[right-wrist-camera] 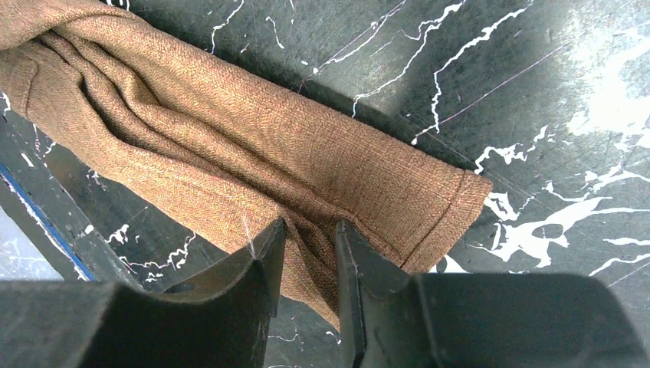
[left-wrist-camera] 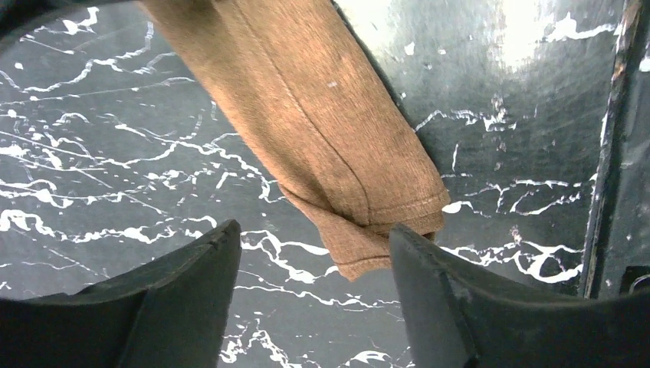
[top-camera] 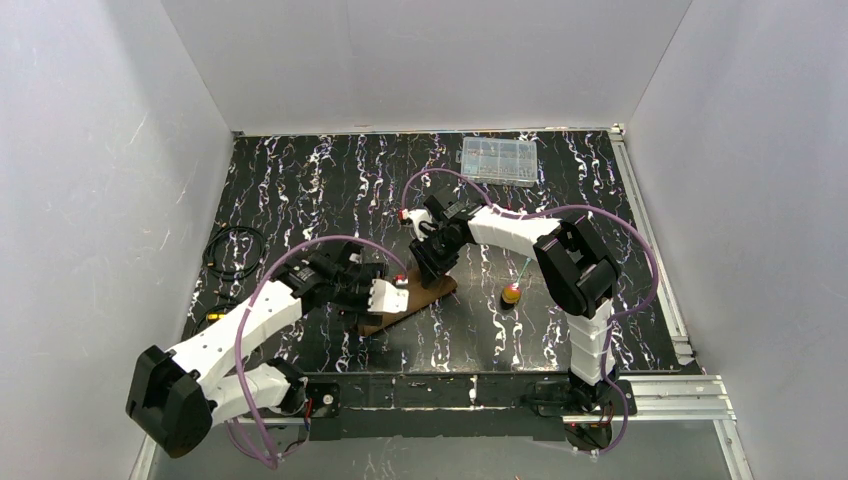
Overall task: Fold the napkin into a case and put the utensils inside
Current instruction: Stuff the top corner of the smaller-rectangle-folded napkin into the folded napkin.
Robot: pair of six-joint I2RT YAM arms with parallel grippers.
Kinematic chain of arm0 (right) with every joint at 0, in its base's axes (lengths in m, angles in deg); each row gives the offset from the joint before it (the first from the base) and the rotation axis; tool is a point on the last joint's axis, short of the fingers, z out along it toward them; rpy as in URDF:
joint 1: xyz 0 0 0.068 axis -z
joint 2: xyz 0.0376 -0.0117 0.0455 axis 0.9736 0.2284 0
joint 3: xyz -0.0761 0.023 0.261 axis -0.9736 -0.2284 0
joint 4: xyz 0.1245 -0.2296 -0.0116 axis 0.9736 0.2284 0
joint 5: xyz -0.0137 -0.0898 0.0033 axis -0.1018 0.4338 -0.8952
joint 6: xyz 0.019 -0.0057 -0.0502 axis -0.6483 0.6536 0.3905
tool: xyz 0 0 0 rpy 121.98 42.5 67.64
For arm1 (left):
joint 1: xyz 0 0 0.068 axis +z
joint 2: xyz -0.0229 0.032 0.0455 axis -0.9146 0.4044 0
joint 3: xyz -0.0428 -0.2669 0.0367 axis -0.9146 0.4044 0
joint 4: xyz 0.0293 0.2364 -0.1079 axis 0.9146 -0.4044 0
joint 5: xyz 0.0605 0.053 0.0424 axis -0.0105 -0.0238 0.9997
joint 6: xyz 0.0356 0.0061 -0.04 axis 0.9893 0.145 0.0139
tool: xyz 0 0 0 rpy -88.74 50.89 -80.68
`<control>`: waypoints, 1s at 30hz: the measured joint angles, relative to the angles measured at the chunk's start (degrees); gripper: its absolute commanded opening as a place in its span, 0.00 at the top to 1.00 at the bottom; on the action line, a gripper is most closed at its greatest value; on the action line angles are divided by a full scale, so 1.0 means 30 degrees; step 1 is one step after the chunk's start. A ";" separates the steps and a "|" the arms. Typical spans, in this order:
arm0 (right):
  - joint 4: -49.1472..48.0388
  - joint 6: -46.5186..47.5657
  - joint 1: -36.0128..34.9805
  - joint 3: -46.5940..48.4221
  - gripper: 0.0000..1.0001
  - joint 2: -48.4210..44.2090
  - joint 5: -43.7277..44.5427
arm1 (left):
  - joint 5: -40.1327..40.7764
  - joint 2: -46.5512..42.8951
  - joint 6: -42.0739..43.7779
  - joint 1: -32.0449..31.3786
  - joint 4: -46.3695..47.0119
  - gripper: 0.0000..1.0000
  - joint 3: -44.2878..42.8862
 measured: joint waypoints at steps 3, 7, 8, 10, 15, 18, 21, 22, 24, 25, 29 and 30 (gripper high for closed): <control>-0.0240 -0.0036 0.0000 -0.0175 0.65 0.0000 -0.0007 | -0.0342 -0.0080 -0.1166 0.0000 -0.0277 0.02 -0.0962; -0.0481 -0.0168 0.0051 -0.0255 0.66 0.0000 -0.0073 | -0.0597 0.1035 -0.3847 0.0000 0.0539 0.02 -0.1785; -0.0510 -0.0219 0.0051 -0.0262 0.66 -0.0007 -0.0073 | -0.0583 0.1661 -0.4568 0.0007 0.0962 0.02 -0.1953; -0.0750 -0.0284 0.0058 -0.0444 0.67 -0.0095 -0.0109 | -0.0576 0.2943 -0.5727 0.0095 0.1770 0.02 -0.2149; -0.1370 -0.0692 0.0066 -0.1035 0.69 -0.0430 -0.0219 | -0.0612 0.6288 -0.7876 0.0546 0.3060 0.02 -0.2528; -0.1690 -0.1071 0.0066 -0.1319 0.70 -0.0576 -0.0350 | -0.0685 0.7664 -0.8641 0.0736 0.3410 0.01 -0.2936; -0.2215 -0.1435 0.0066 -0.1756 0.72 -0.0831 -0.0612 | -0.0801 0.8466 -0.9173 0.0816 0.3767 0.01 -0.3242; -0.2463 -0.1639 0.0066 -0.1967 0.72 -0.0969 -0.0758 | -0.0933 0.8612 -0.9384 0.0852 0.3861 0.02 -0.3300; -0.2739 -0.1938 0.0066 -0.2178 0.73 -0.1129 -0.1005 | -0.1188 0.8794 -0.9581 0.0882 0.3985 0.06 -0.3388; -0.2958 -0.2098 0.0066 -0.2266 0.74 -0.1217 -0.1137 | -0.1348 0.8903 -0.9646 0.0882 0.4058 0.08 -0.3424; -0.3869 -0.2725 0.0117 -0.2681 0.74 -0.1545 -0.1581 | -0.2040 0.9384 -0.9508 0.0882 0.4269 0.22 -0.3446; -0.4087 -0.2907 0.0204 -0.2849 0.74 -0.1632 -0.1778 | -0.2120 0.9435 -0.9333 0.0882 0.4277 0.25 -0.3439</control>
